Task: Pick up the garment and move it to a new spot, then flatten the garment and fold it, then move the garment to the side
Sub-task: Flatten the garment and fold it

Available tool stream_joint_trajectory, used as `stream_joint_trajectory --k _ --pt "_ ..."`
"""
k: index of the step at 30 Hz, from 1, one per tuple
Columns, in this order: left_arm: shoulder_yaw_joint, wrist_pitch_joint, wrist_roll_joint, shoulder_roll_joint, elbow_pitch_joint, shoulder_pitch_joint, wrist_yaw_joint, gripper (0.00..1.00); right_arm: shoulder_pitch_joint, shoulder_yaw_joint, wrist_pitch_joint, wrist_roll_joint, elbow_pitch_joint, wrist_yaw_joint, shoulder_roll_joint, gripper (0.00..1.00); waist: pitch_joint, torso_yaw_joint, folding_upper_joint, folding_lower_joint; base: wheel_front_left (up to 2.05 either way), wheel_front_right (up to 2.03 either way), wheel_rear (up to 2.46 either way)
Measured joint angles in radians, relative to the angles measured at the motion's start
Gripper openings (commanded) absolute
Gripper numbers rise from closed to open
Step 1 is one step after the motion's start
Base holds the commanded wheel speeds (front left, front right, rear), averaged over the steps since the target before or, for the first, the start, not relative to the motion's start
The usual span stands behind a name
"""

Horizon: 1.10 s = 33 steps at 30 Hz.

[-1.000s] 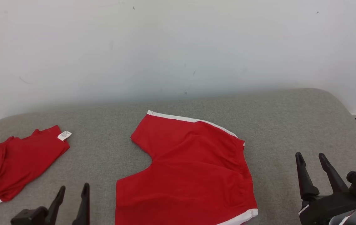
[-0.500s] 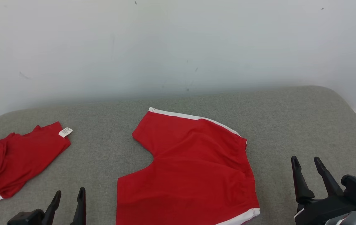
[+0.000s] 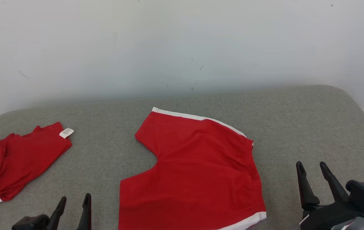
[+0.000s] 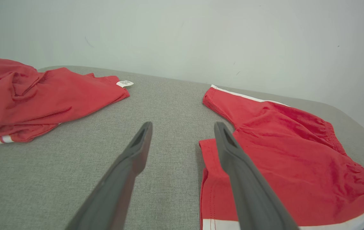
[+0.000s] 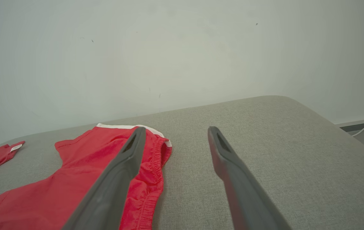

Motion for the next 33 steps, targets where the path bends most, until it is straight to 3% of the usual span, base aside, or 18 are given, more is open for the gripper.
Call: stream_joint_trajectory --k 9,19,24,27,33 --pt "-0.028 0.063 -0.001 0.001 0.018 0.0 -0.002 1.0 -0.004 0.024 0.026 -0.005 0.028 0.003 -0.001 1.0 0.004 0.008 0.0 0.0 0.0 0.0 0.0" --pt "-0.131 0.254 -0.026 -0.001 0.147 -0.001 -0.063 1.0 -0.001 0.137 0.228 -0.024 0.126 0.011 -0.01 1.0 0.007 0.011 0.0 0.0 0.0 0.0 0.0" --pt "-0.153 0.332 -0.035 -0.012 0.197 -0.016 -0.064 1.0 -0.006 0.163 0.309 -0.027 0.155 0.01 -0.007 1.0 0.01 0.009 0.0 0.0 0.0 0.0 0.0" --pt "-0.167 0.368 -0.046 -0.014 0.222 -0.046 -0.072 1.0 -0.027 0.181 0.344 -0.031 0.163 0.01 -0.006 0.87 0.013 0.009 0.0 0.0 0.0 0.0 0.0" --pt "-0.177 0.411 -0.051 -0.035 0.261 -0.075 -0.08 1.0 -0.066 0.204 0.401 -0.031 0.184 0.011 0.001 0.91 0.023 0.009 0.0 0.0 0.0 0.0 0.0"
